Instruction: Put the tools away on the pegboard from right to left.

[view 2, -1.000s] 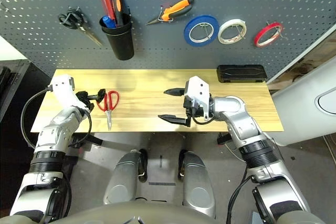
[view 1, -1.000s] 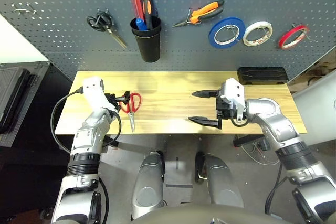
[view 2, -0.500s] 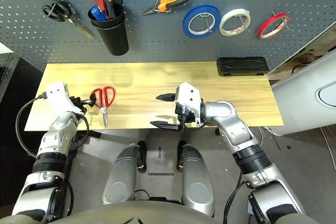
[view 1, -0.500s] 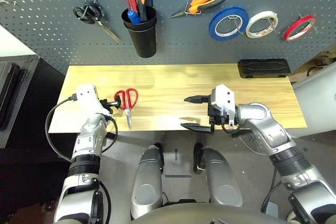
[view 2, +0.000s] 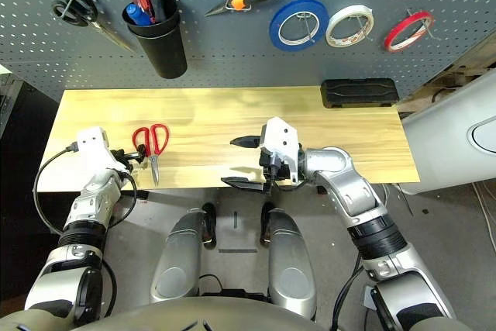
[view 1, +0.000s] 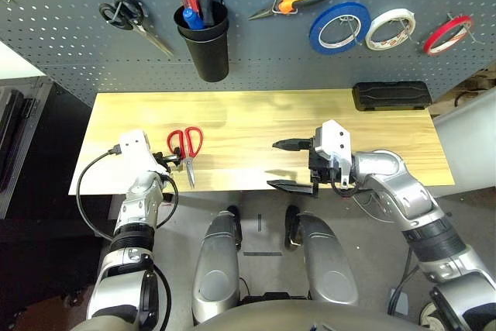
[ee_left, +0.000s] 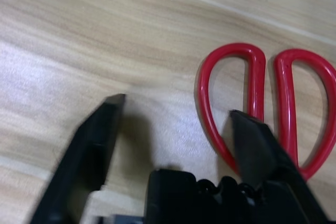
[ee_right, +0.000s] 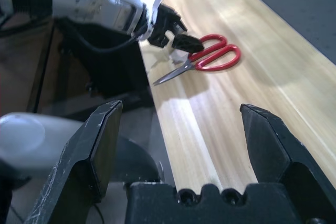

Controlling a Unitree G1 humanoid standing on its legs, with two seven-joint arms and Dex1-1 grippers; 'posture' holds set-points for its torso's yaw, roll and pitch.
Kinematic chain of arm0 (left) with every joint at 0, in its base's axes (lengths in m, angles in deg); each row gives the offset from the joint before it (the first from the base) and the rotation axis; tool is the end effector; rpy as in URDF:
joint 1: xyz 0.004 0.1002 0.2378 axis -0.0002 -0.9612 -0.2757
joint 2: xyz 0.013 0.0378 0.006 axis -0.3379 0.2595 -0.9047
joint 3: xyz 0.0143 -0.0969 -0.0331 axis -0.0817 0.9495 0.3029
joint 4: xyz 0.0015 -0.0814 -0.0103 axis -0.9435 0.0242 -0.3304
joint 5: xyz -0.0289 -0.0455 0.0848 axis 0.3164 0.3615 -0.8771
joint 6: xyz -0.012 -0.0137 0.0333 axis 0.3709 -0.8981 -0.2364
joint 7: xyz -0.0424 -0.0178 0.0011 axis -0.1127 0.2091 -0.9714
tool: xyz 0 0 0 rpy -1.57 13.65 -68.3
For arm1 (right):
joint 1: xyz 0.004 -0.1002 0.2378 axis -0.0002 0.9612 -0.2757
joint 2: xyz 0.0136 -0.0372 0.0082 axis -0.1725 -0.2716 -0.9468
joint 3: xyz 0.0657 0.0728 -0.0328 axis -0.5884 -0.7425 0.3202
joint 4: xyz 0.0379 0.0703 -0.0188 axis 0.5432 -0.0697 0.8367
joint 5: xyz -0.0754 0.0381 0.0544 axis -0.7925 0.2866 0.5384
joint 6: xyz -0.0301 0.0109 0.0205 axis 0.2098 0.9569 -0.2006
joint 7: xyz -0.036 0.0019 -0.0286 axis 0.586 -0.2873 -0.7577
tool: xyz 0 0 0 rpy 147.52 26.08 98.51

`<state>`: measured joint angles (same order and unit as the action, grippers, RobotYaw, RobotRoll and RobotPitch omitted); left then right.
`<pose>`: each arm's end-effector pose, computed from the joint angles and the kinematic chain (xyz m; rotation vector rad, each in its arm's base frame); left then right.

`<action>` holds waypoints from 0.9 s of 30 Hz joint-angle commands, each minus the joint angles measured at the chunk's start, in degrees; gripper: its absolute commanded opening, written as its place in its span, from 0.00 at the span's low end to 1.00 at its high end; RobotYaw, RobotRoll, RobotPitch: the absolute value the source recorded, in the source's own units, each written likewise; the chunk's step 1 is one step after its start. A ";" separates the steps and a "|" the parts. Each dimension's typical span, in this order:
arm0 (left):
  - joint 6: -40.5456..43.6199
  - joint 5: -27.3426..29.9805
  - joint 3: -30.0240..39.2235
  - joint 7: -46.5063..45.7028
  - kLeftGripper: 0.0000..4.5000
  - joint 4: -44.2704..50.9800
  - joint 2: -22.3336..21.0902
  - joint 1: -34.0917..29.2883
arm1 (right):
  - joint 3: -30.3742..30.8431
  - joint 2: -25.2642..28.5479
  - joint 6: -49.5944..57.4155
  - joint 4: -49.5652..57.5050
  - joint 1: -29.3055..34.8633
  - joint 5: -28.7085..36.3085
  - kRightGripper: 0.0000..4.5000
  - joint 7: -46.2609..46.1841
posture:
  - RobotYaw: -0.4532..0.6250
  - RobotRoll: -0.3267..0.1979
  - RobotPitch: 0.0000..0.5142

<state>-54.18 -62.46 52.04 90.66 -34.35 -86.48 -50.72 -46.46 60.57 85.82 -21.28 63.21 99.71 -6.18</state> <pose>0.2500 0.2544 0.0184 -0.0208 0.4020 0.2603 0.2499 -0.1596 0.1054 -0.1864 0.0550 1.3256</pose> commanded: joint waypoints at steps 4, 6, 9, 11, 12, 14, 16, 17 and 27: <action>-0.88 -0.73 0.39 -0.32 0.35 -3.40 0.76 -1.27 | -1.37 0.73 1.33 2.15 1.59 1.87 1.00 -0.87 | 0.30 0.62 0.62; -1.35 -0.39 0.49 0.10 0.18 -2.91 1.12 -1.72 | -1.52 0.92 0.68 1.67 1.41 1.68 1.00 -0.94 | 0.31 0.62 0.60; -1.69 -0.29 0.54 0.16 0.00 -2.77 1.62 -2.14 | -1.44 0.67 -0.31 0.64 0.71 1.38 1.00 -1.08 | 0.30 0.62 0.58; -1.83 -0.06 0.81 -0.02 0.00 -2.42 1.87 -2.15 | -1.49 0.33 -0.51 0.21 0.11 1.40 1.00 -1.38 | 0.30 0.62 0.57; -1.91 -0.01 0.92 -0.04 0.00 -2.49 1.91 -2.02 | -1.50 0.22 -0.62 -0.07 -0.14 1.40 1.00 -1.47 | 0.30 0.62 0.57; -1.94 0.13 1.20 0.06 0.00 -2.05 1.98 -1.93 | -1.69 0.53 -1.30 -0.53 -0.11 1.29 1.00 -1.28 | 0.30 0.62 0.55; -1.74 0.52 1.67 0.15 0.00 -0.63 2.02 -1.90 | -2.13 1.03 -2.38 -0.98 0.05 1.37 1.00 -0.86 | 0.30 0.62 0.53; -1.72 0.69 1.91 0.18 0.00 -0.11 1.97 -1.74 | -2.37 1.16 -2.82 -1.35 -0.09 1.50 1.00 -0.72 | 0.30 0.62 0.52; 4.97 4.53 5.23 -0.63 0.00 20.02 1.44 -3.77 | -11.51 3.69 -4.20 -6.16 -3.77 9.90 1.00 5.51 | 0.39 0.62 0.37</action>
<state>-51.02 -58.88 56.20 90.57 -17.24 -85.01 -53.12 -56.61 63.75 82.62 -25.95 59.52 108.18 -2.24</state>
